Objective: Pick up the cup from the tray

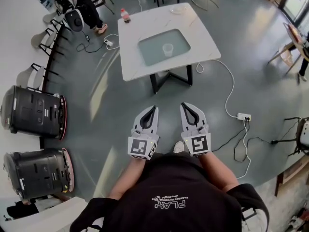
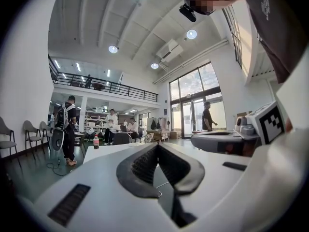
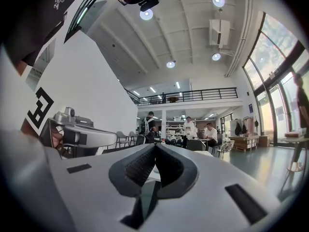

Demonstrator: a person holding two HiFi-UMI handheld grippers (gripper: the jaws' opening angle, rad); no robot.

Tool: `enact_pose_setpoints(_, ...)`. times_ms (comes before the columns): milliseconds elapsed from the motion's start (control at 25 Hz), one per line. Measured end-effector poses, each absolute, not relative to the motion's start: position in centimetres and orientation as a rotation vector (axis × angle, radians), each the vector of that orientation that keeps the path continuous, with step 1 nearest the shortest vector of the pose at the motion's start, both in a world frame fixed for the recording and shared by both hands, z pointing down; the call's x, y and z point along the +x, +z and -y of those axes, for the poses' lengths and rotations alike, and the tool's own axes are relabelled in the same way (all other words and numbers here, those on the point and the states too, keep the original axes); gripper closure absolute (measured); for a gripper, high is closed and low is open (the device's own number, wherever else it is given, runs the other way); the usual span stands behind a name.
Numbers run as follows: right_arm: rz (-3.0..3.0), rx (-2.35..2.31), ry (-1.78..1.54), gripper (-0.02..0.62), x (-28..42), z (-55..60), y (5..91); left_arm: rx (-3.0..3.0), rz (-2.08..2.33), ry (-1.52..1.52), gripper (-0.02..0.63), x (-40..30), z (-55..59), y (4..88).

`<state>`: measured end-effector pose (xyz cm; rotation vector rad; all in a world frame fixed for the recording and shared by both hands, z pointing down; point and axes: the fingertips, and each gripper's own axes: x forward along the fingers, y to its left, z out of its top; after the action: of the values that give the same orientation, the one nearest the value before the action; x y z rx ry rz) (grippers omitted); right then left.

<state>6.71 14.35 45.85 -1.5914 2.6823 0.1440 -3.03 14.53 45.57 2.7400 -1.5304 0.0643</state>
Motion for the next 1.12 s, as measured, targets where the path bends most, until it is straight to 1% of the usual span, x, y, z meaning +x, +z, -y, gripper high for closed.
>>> enact_pose_setpoints(360,-2.706,-1.595,0.089,0.586,8.3,-12.4,46.7,2.72,1.527,0.106,0.603,-1.9,-12.9,46.5)
enact_pose_setpoints(640,-2.704,-1.591,0.058,0.586,7.2,-9.4,46.3,2.72,1.506,0.092,0.603,-2.4,-10.5,46.8)
enact_pose_setpoints(1120,-2.731,-1.636,0.062,0.586,3.6,-1.7,46.7,2.711,1.499,0.082,0.603,-6.2,-2.7,47.3)
